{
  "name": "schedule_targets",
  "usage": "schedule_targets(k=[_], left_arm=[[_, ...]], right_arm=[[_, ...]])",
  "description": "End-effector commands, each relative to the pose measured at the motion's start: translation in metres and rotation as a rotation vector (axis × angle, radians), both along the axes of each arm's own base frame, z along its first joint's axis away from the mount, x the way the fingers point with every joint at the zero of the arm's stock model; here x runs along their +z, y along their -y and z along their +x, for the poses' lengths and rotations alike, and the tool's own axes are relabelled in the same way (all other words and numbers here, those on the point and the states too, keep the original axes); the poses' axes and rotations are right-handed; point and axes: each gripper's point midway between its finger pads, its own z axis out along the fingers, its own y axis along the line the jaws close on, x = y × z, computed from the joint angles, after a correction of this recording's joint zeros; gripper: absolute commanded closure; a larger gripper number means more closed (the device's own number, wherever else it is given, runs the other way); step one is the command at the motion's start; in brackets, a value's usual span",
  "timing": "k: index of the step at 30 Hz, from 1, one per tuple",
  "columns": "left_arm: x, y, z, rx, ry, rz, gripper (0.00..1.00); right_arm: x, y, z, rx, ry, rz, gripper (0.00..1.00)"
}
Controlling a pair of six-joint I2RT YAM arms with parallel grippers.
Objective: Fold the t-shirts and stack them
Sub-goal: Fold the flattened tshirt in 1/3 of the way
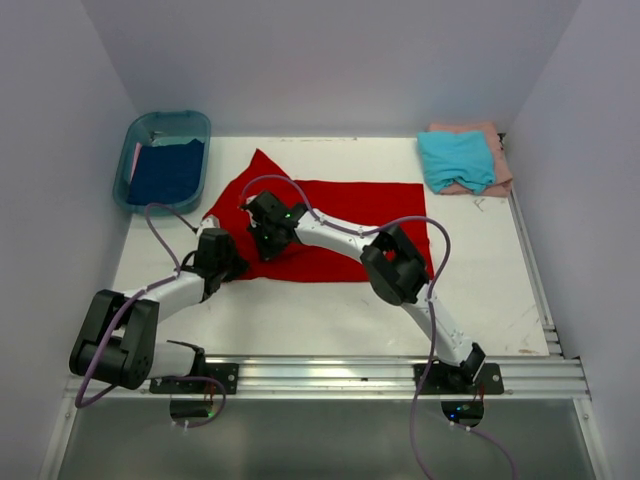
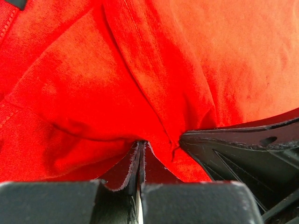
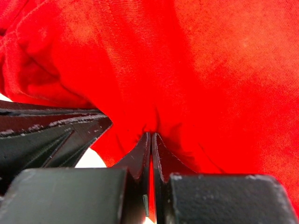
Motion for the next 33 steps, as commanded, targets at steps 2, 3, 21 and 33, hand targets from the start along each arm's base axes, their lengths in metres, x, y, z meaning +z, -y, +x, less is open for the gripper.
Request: schedule_targets(k=[2, 3, 21, 33], left_arm=[[-0.022, -0.007, -0.022, 0.002, -0.09, 0.04, 1.0], [-0.024, -0.008, -0.024, -0.002, -0.097, 0.044, 1.0], [-0.023, -0.011, -0.035, -0.006, -0.097, 0.051, 1.0], [-0.028, -0.014, -0.046, -0.017, -0.144, 0.071, 1.0]], right_arm=[[0.041, 0.011, 0.005, -0.016, 0.079, 0.01, 1.0], [0.045, 0.013, 0.006, -0.017, 0.091, 0.015, 1.0], [0.067, 0.067, 0.104, -0.309, 0.301, -0.091, 1.0], [0.038, 0.09, 0.11, -0.409, 0.298, -0.149, 0.47]])
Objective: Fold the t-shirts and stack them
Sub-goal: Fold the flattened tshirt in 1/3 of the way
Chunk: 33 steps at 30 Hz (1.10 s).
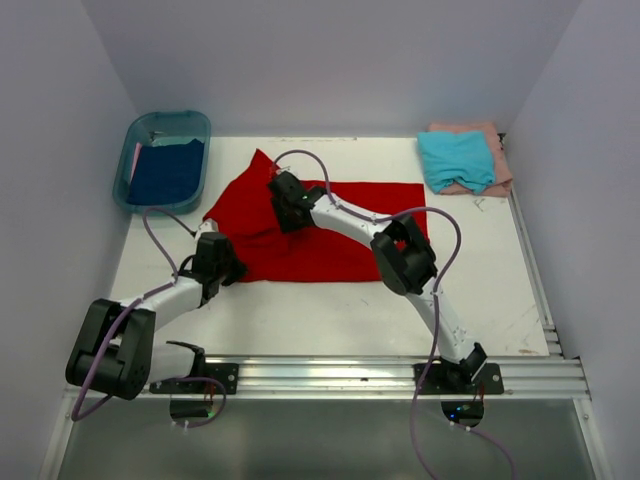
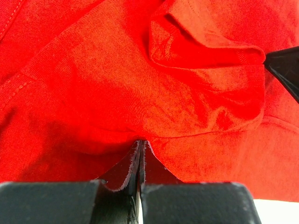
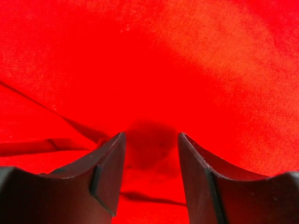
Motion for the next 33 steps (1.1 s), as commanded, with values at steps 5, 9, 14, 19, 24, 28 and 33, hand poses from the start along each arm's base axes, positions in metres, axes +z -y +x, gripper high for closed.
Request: schedule_targets(k=[5, 9, 14, 19, 24, 28, 33], left_arm=[[-0.029, -0.013, -0.038, -0.02, -0.145, 0.074, 1.0], [-0.028, -0.013, -0.039, -0.014, -0.138, 0.068, 1.0], [-0.025, -0.01, -0.034, -0.018, -0.132, 0.06, 1.0], [-0.024, -0.01, -0.034, -0.018, -0.131, 0.056, 1.0], [-0.019, -0.01, -0.033, -0.01, -0.111, 0.051, 1.0], [-0.018, -0.009, -0.032, -0.012, -0.109, 0.046, 1.0], [-0.021, -0.009, -0.032, -0.01, -0.115, 0.047, 1.0]], right_arm=[[0.077, 0.015, 0.003, -0.044, 0.183, 0.114, 0.46], [0.128, -0.023, -0.024, 0.196, 0.174, 0.298, 0.5], [0.113, -0.062, -0.049, 0.434, 0.001, 0.347, 0.62], [0.072, -0.097, -0.054, 0.586, -0.155, 0.352, 0.61], [0.064, -0.111, -0.064, 0.665, -0.21, 0.402, 0.85], [0.061, -0.118, -0.082, 0.724, -0.285, 0.468, 1.0], [0.051, -0.121, -0.112, 0.811, -0.419, 0.541, 1.0]])
